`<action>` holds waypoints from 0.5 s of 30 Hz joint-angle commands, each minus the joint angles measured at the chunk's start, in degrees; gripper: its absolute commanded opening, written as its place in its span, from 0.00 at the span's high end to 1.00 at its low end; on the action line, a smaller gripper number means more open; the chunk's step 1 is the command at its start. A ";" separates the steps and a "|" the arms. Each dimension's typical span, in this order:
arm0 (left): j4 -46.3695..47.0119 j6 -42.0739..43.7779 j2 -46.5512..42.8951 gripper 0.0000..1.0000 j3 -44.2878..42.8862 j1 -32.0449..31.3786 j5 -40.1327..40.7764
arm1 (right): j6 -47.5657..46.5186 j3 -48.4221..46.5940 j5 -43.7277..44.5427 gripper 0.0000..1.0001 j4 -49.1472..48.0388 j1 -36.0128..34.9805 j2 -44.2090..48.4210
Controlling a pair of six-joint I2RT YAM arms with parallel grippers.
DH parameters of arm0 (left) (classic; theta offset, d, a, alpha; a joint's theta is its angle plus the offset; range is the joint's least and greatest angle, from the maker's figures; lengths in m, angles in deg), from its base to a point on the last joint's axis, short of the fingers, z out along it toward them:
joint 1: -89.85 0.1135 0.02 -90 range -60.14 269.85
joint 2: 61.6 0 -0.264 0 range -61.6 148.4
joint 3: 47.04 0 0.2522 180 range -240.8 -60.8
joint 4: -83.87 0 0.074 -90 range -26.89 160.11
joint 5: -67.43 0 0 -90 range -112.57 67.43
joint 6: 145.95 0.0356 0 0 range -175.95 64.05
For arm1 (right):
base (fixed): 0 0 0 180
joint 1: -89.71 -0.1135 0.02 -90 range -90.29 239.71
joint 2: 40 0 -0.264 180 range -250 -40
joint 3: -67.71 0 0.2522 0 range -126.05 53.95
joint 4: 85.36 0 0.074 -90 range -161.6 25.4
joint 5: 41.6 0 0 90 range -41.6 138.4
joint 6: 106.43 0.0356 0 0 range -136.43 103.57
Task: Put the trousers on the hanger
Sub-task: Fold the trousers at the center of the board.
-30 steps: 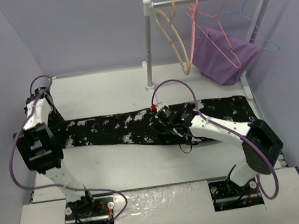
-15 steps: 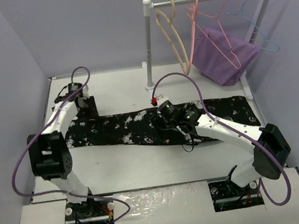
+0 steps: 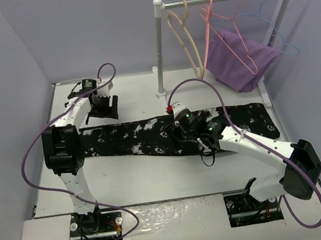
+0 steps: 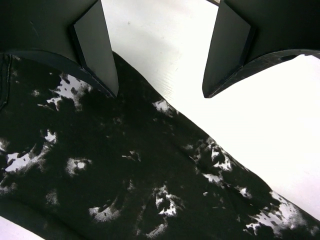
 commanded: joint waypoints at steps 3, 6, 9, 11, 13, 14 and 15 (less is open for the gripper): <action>-10.22 13.83 5.10 0.28 -8.59 0.09 -11.97 | 0.99 0.35 0.36 0.35 -1.08 -0.15 2.82; -13.01 16.00 6.32 0.29 -9.49 -0.28 -14.52 | 1.41 0.46 0.80 0.34 -0.99 -0.15 2.94; -12.61 16.76 6.16 0.29 -8.39 -0.52 -12.78 | 1.78 0.54 0.80 0.35 -0.92 -0.15 2.86; -12.33 16.94 6.77 0.29 -8.07 -0.61 -12.05 | 1.77 0.66 0.83 0.35 -0.99 -0.15 2.66; -12.98 16.78 7.55 0.31 -8.62 -0.61 -12.02 | 1.83 0.77 0.93 0.35 -0.94 -0.15 2.50; -13.43 16.74 7.85 0.32 -8.98 -0.65 -12.18 | 1.83 0.81 0.97 0.35 -0.90 -0.15 2.38; -13.70 16.80 7.88 0.33 -9.10 -0.84 -12.17 | 1.84 0.82 0.96 0.35 -0.91 -0.15 2.24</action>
